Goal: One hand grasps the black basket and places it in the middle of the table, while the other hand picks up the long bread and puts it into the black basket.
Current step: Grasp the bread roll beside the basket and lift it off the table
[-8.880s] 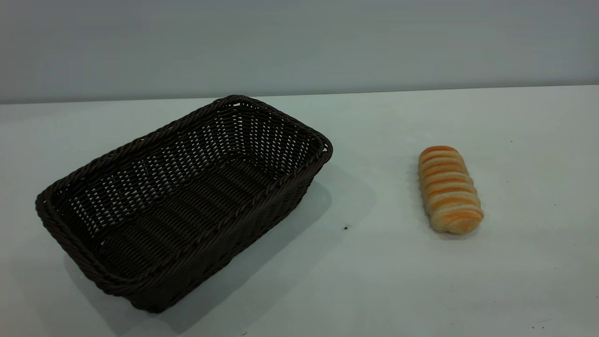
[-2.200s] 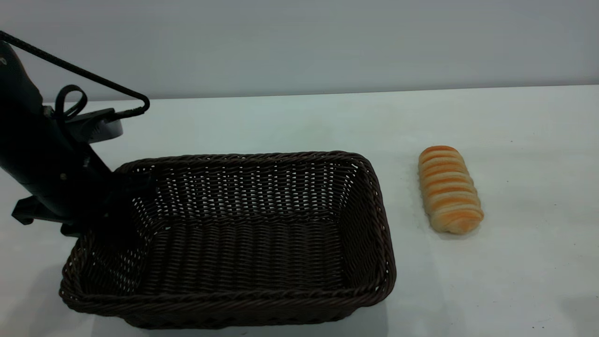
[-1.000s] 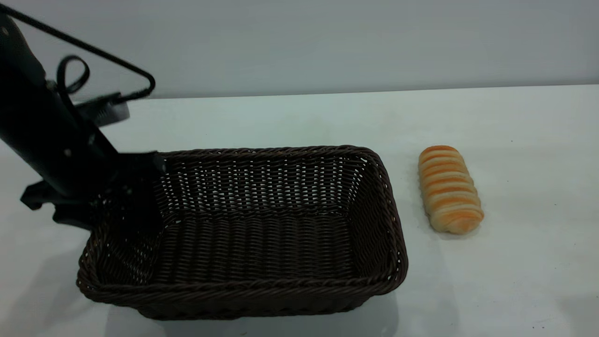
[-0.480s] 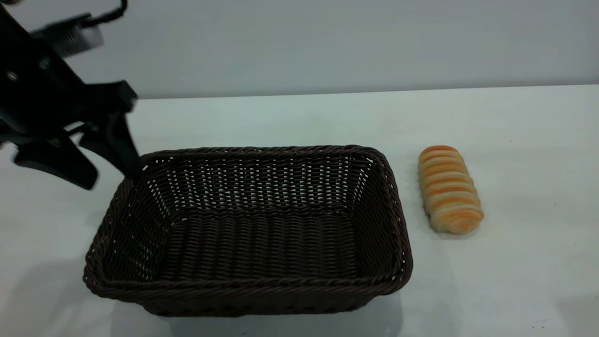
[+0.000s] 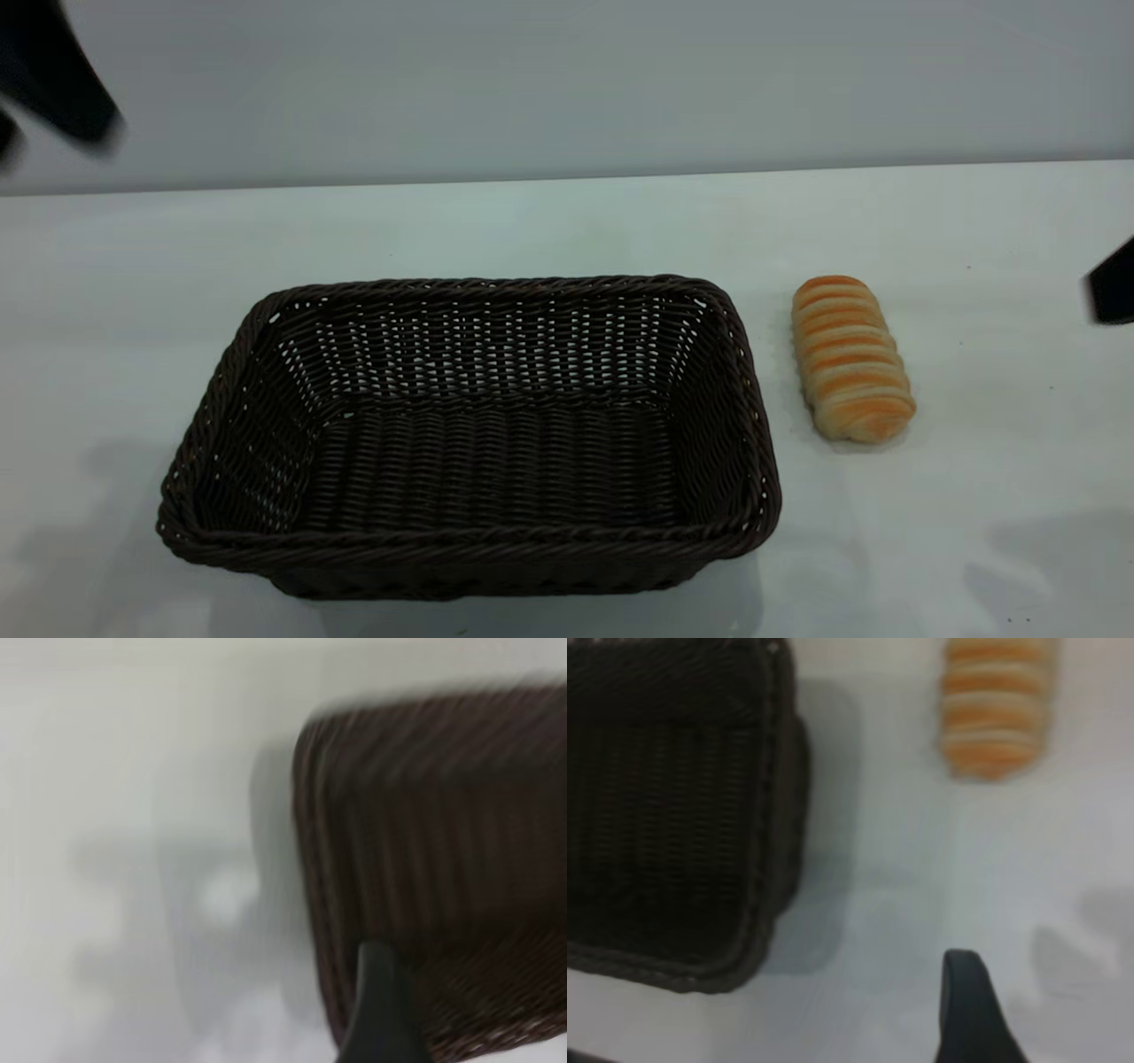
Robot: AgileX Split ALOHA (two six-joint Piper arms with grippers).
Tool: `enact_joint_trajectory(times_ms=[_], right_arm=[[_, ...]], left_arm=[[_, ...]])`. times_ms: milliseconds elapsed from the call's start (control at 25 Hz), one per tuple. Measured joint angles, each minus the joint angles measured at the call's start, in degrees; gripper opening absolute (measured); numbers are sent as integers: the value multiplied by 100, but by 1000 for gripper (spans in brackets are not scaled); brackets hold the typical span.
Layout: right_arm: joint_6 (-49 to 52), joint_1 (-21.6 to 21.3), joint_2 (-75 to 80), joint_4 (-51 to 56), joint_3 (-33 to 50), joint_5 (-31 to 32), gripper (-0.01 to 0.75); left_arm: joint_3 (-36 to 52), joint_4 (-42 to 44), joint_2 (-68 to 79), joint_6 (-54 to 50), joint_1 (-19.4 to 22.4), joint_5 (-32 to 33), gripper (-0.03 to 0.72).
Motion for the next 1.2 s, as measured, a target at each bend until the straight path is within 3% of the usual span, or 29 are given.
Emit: enact_joint_trajectory(times_ms=[240, 400, 760, 960, 1200], right_arm=[[-2364, 0, 821, 2352, -55, -30, 427], [-3237, 0, 1402, 3277, -226, 66, 427], [-3555, 0, 2768, 3499, -1057, 86, 427], [-3559, 28, 3386, 3511, -1495, 80, 427], [-3633, 593, 3983, 3548, -1937, -87, 427]], left_arm=[[0, 19, -1979, 126, 0, 399, 583], [0, 25, -3065, 197, 0, 816, 583], [0, 25, -4653, 240, 0, 1555, 583], [0, 25, -4901, 240, 0, 1637, 583], [0, 15, -4921, 240, 0, 1696, 583]])
